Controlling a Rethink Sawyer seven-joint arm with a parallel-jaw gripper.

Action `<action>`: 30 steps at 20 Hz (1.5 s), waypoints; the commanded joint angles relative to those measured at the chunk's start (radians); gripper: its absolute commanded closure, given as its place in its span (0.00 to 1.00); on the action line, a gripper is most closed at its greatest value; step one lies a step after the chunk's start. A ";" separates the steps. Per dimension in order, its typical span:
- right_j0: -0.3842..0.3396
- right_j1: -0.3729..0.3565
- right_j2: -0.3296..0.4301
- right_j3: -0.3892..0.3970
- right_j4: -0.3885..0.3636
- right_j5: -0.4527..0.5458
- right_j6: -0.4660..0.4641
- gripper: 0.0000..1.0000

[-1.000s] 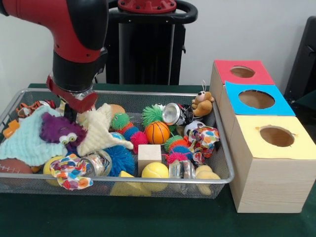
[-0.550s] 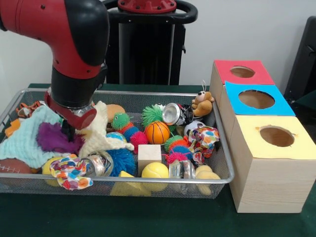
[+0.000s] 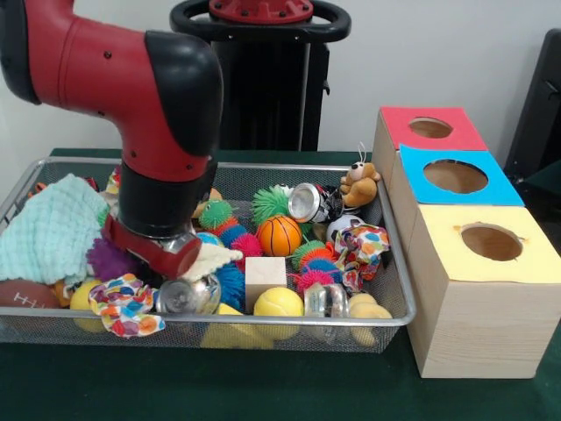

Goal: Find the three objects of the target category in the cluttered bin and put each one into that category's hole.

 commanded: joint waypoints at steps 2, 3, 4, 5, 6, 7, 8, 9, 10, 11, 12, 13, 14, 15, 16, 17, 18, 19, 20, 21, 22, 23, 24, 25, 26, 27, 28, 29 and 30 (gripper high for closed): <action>-0.027 0.136 0.166 -0.024 0.030 -0.034 -0.062 1.00; -0.031 0.141 0.181 -0.019 0.037 -0.025 -0.071 1.00; -0.033 0.143 0.191 -0.015 0.042 -0.019 -0.074 1.00; -0.035 0.145 0.201 -0.010 0.047 -0.013 -0.077 1.00; -0.038 0.149 0.211 -0.008 0.052 -0.011 -0.077 1.00; -0.040 0.150 0.215 -0.007 0.053 -0.009 -0.078 1.00; -0.039 0.151 0.218 -0.008 0.057 -0.005 -0.076 1.00; -0.038 0.153 0.221 -0.008 0.061 -0.002 -0.073 1.00; -0.037 0.154 0.224 -0.008 0.065 0.002 -0.070 1.00; -0.036 0.153 0.227 -0.006 0.068 0.007 -0.070 1.00; -0.036 0.152 0.230 -0.005 0.072 0.012 -0.069 1.00; -0.034 0.151 0.233 -0.001 0.073 0.014 -0.066 1.00; -0.034 0.149 0.237 0.001 0.078 0.022 -0.067 1.00; -0.031 0.149 0.239 0.004 0.079 0.023 -0.064 1.00; -0.031 0.148 0.243 0.006 0.083 0.031 -0.064 1.00; -0.028 0.147 0.243 0.009 0.086 0.034 -0.060 1.00; -0.025 0.147 0.243 0.011 0.088 0.037 -0.056 1.00; -0.022 0.147 0.242 0.013 0.093 0.042 -0.051 1.00; -0.019 0.147 0.241 0.014 0.097 0.047 -0.047 1.00; -0.014 0.145 0.239 0.019 0.101 0.050 -0.041 1.00; -0.010 0.144 0.236 0.024 0.105 0.054 -0.034 1.00; -0.006 0.143 0.233 0.029 0.109 0.057 -0.028 1.00; -0.003 0.140 0.233 0.039 0.116 0.060 -0.021 1.00; 0.000 0.136 0.231 0.046 0.120 0.060 -0.016 1.00; 0.003 0.133 0.230 0.054 0.124 0.060 -0.010 1.00; 0.006 0.130 0.228 0.062 0.128 0.061 -0.005 1.00; 0.008 0.128 0.228 0.067 0.133 0.062 -0.002 1.00; 0.010 0.125 0.228 0.070 0.135 0.062 0.000 1.00; 0.013 0.126 0.228 0.070 0.138 0.065 0.000 1.00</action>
